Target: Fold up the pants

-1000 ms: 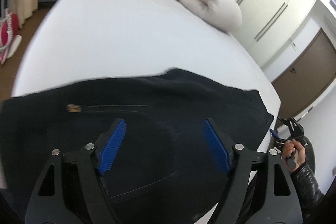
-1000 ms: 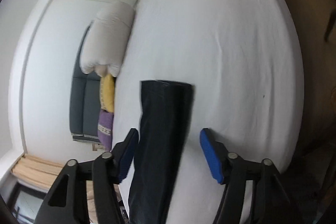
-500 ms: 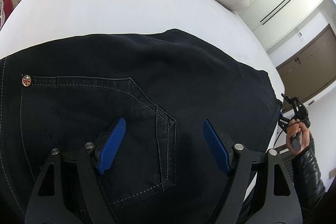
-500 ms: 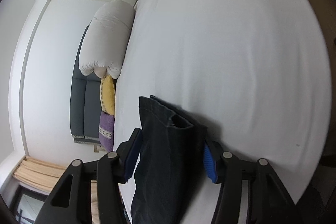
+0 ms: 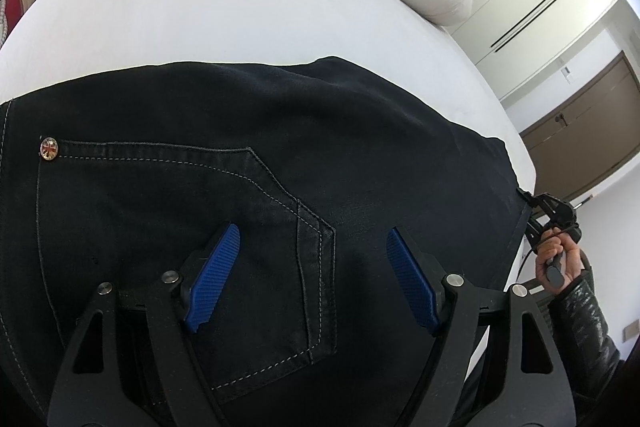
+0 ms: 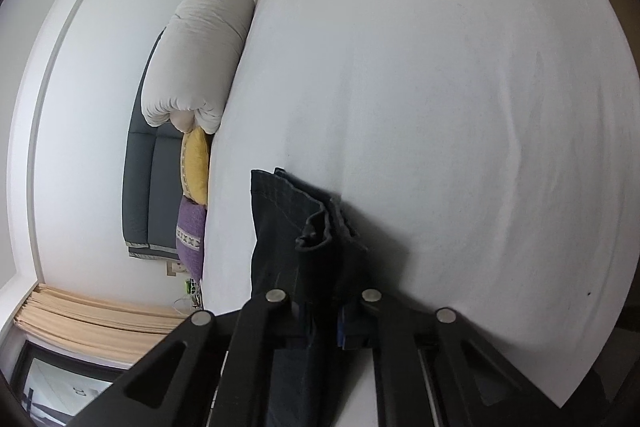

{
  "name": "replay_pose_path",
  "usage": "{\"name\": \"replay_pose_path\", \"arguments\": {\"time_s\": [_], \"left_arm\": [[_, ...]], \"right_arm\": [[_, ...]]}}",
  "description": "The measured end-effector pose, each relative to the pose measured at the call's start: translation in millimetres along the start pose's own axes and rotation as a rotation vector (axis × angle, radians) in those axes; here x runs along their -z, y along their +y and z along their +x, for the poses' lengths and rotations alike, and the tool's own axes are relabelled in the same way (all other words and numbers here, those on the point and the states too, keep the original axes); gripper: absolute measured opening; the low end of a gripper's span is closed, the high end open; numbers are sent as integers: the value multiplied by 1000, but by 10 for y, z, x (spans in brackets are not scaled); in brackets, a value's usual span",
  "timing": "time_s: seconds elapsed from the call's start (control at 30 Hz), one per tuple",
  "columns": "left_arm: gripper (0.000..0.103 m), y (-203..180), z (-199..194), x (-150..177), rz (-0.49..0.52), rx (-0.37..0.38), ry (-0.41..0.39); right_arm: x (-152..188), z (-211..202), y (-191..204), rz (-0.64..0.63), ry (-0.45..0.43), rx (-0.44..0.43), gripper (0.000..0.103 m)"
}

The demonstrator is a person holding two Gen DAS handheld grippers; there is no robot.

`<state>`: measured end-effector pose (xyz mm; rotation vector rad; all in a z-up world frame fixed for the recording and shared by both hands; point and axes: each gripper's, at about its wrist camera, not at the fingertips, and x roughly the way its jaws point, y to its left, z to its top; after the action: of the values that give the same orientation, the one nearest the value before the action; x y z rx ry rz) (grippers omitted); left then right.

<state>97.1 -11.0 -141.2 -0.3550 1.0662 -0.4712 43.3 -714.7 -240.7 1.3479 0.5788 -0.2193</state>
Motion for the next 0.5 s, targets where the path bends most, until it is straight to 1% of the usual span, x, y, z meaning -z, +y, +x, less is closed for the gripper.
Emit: {"name": "replay_pose_path", "arguments": {"time_s": [0.1,0.2,0.3,0.33,0.4,0.43,0.5], "left_arm": [[75,11,-5,2,-6,7,-4],[75,28,-13,4,-13,14,-8],[75,45,-18,8,-19,21,-12],[75,54,-20,8,-22,23,-13],[75,71,-27,8,-26,28,-15],[75,79,-31,9,-29,31,-16],[75,103,-42,6,-36,39,-18]], "right_arm": [[35,-12,115,-62,-14,52,8],[108,-27,344,-159,-29,111,7],[321,30,788,-341,-20,157,7],[430,38,936,-406,-9,163,7],[793,94,1301,-578,27,174,7],[1078,138,1502,-690,58,177,7],[1594,202,1744,-863,107,183,7]]}}
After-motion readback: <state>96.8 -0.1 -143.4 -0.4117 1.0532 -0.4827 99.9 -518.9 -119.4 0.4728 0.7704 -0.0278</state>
